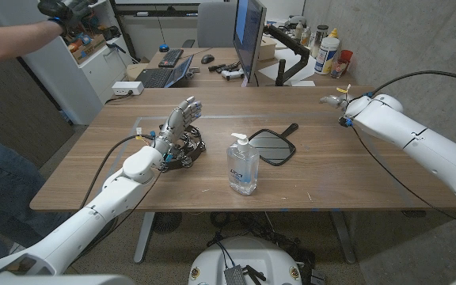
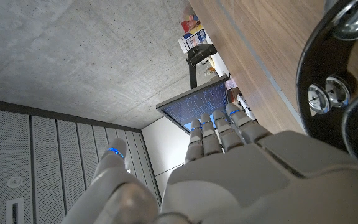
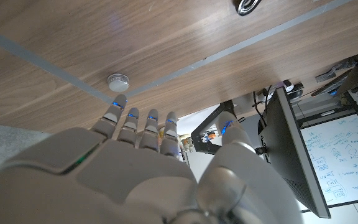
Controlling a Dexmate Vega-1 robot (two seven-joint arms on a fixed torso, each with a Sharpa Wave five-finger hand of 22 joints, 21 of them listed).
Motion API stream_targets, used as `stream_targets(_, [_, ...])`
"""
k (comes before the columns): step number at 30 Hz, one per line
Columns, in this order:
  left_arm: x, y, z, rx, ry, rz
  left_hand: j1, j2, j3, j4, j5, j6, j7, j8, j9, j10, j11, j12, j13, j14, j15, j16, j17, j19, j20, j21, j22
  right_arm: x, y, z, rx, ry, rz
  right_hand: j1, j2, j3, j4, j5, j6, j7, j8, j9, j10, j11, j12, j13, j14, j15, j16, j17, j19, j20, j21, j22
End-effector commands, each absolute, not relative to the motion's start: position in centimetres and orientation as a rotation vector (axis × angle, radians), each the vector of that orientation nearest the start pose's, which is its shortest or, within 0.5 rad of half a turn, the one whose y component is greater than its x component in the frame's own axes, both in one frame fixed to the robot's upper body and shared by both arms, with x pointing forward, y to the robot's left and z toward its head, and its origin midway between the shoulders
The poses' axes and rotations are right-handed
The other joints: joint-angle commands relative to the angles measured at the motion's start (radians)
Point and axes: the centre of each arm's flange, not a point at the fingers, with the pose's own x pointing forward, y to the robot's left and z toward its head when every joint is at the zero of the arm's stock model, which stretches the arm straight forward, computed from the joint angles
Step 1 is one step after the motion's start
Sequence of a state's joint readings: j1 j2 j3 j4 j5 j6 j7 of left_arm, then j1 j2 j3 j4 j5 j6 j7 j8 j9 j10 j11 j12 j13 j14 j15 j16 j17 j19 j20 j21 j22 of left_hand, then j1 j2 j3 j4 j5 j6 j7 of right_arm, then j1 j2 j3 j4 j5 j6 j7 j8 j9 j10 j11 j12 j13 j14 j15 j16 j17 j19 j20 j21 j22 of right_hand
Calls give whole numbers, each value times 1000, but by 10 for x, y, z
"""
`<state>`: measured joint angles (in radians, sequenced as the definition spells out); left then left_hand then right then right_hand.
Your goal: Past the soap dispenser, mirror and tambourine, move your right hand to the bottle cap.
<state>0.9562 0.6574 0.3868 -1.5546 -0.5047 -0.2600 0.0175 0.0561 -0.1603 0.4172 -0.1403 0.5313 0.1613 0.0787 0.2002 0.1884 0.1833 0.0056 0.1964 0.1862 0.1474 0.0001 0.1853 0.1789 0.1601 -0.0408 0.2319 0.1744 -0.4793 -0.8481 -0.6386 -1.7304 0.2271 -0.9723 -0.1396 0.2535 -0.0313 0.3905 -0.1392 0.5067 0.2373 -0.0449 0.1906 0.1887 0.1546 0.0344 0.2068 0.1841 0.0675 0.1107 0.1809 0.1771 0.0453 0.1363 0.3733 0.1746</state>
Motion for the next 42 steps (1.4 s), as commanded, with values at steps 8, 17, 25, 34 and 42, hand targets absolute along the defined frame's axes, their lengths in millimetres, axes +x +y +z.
stream_targets(8, [601,264,-21,215,-656,-278,10,1,-8,-1,11,4,1,1,2,-1,1,1,1,-2,4,4,3,4,11,-4,3,637,-353,92,-845,61,-297,15,-7,-8,-1,5,-11,-5,-1,1,-9,19,-4,6,-12,5,-1,3,2,26,-7,6])
stream_targets(17, [601,264,-22,216,-652,-274,11,1,-10,-1,12,5,1,2,2,-1,1,2,1,-3,3,4,3,6,12,-5,4,639,-358,99,-844,70,-307,20,-7,-8,-2,6,-8,-11,2,1,-14,24,-4,7,-15,6,-1,3,4,33,-11,6])
stream_targets(25, [599,260,-24,195,-640,-288,11,1,-13,-1,14,7,2,2,2,-1,2,2,1,-3,3,4,3,7,13,-7,4,644,-363,100,-829,84,-309,24,-8,-8,-3,6,-9,-16,2,1,-17,26,-4,7,-15,6,0,2,4,41,-15,6])
stream_targets(34, [596,256,-22,205,-650,-291,12,2,-16,-1,16,8,1,2,2,0,2,3,1,-2,3,4,3,7,13,-9,4,650,-369,103,-826,88,-307,29,-8,-9,-4,6,-10,-17,3,1,-24,29,-4,7,-23,11,-2,2,1,45,-20,6])
stream_targets(42, [597,254,-22,209,-646,-288,13,3,-19,-1,17,9,2,2,2,-1,3,2,1,-1,4,5,3,7,16,-12,4,656,-377,103,-818,99,-306,32,-9,-10,-5,6,-6,-22,5,1,-30,30,-5,8,-25,12,-2,2,-2,52,-25,6])
